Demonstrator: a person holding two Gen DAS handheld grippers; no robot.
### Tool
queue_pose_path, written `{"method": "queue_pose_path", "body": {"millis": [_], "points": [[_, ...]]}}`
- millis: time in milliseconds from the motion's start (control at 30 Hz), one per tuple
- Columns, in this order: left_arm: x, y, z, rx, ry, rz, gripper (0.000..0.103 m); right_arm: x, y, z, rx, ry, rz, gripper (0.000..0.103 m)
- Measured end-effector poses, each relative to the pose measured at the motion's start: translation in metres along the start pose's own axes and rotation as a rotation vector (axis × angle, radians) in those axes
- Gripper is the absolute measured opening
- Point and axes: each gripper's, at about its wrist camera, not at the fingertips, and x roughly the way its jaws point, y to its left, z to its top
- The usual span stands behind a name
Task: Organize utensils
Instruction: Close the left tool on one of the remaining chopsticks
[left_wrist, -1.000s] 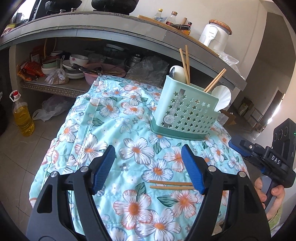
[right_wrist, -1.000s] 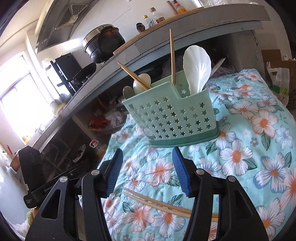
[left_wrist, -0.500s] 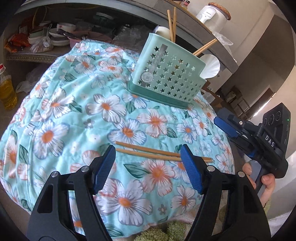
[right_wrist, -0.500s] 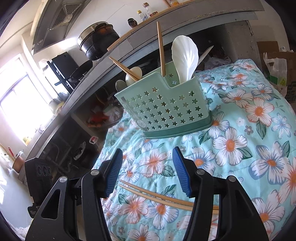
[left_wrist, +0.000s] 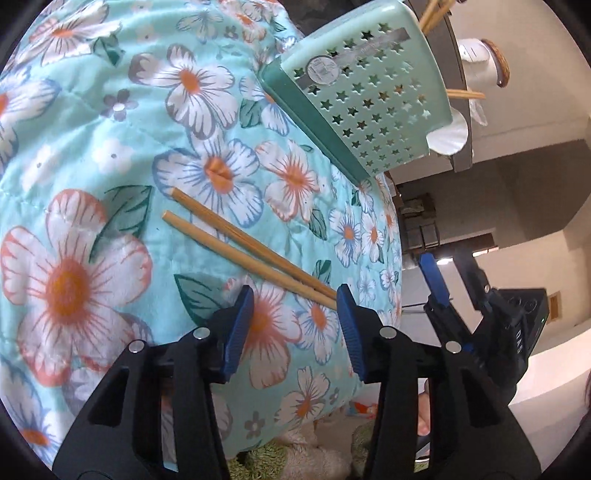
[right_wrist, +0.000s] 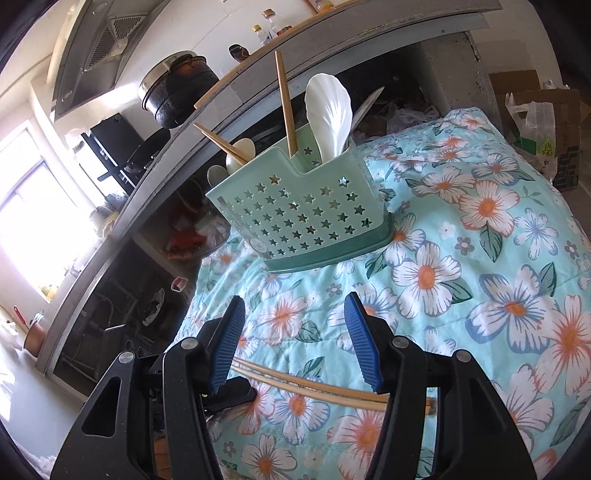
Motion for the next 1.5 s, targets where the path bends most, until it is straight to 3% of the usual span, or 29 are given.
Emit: {"method": "queue_pose_path", "body": {"millis": [200,333,667,1100,1267,1500], "points": [[0.007,0.015,0.010,-0.105,-0.031,-0.025,0.018,0.000,-0.005,0.001,0.014,-0.001,0.000,0.055],[0.009,0.017,0.010,-0.114,-0.039,-0.015,0.010,0.000,-0.006,0.001,0.015,-0.001,-0.002,0.055],[-0.004,0.020,0.011,-0.112,-0.052,-0.010,0.010,-0.002,-0.009,0.002,0.021,-0.005,-0.007,0.055],[-0.041,0.021,0.028,-0.065,-0.093,0.060,0.010,-0.003,-0.006,0.003,0.014,-0.011,-0.005,0.055],[-0.046,0.030,0.032,-0.117,-0.083,0.051,0.010,-0.003,-0.003,0.004,0.008,-0.012,-0.004,0.055],[-0.045,0.040,0.026,-0.201,-0.086,0.004,0.026,-0.005,-0.004,0.005,0.010,-0.017,-0.004,0.055]]}}
